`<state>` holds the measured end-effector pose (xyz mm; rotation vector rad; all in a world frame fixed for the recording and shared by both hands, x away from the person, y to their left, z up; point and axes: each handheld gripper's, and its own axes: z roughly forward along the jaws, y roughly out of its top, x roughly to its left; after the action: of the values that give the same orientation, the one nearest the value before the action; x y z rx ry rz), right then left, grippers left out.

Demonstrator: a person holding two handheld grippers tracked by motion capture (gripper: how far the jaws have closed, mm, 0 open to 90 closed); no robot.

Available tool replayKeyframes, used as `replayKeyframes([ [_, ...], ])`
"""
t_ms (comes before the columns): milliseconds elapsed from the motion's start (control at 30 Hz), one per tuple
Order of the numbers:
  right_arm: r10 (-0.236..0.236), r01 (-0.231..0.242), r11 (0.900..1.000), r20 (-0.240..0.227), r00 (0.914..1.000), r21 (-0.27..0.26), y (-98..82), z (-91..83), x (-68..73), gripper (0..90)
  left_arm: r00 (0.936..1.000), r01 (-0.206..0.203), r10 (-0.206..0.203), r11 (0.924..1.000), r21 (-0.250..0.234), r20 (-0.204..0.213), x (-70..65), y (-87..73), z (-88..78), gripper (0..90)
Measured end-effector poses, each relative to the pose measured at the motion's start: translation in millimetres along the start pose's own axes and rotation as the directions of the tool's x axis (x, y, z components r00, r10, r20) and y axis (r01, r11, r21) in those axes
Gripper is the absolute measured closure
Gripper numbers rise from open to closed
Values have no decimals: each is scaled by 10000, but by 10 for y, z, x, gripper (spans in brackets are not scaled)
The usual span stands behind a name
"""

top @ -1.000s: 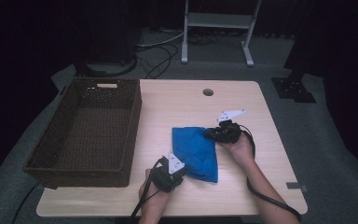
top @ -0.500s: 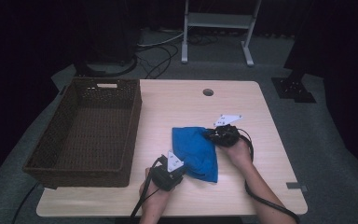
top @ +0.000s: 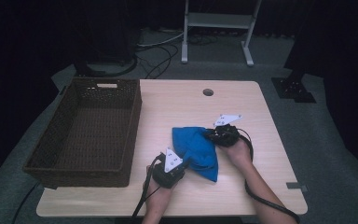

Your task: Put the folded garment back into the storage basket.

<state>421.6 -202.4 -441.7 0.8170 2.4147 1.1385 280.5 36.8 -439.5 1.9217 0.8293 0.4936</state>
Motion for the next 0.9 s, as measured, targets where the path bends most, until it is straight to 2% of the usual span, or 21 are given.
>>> replayKeyframes([
  [167, -82, 81, 9999, 56, 10000, 77, 13, -1, 13, 754, 9993, 310, -302, 9987, -408, 203, 53, 16, 25, 810],
  [200, -73, 72, 9999, 62, 10000, 91, 14, -2, 15, 753, 9987, 365, -344, 9976, -597, 364, 89, 29, 46, 811],
  [367, -97, 96, 9998, 81, 9999, 173, 25, -6, 31, 757, 9964, 612, -540, 9919, -1117, 660, 164, 51, 90, 815],
  [500, -105, 103, 9998, 62, 9999, 193, 29, -6, 33, 758, 9957, 630, -524, 9875, -1447, 761, 189, 57, 105, 815],
  [567, -133, 131, 9997, 80, 9999, 208, 31, -7, 43, 758, 9939, 679, -520, 9835, -1678, 973, 213, 69, 133, 816],
  [733, -184, 182, 9995, 96, 9998, 239, 35, -8, 54, 759, 9942, 532, -335, 9788, -1977, 1019, 211, 85, 149, 824],
  [900, -109, 109, 9997, 24, 9999, 227, 33, -11, 67, 759, 9937, 598, -371, 9734, -2210, 1054, 225, 91, 155, 827],
])
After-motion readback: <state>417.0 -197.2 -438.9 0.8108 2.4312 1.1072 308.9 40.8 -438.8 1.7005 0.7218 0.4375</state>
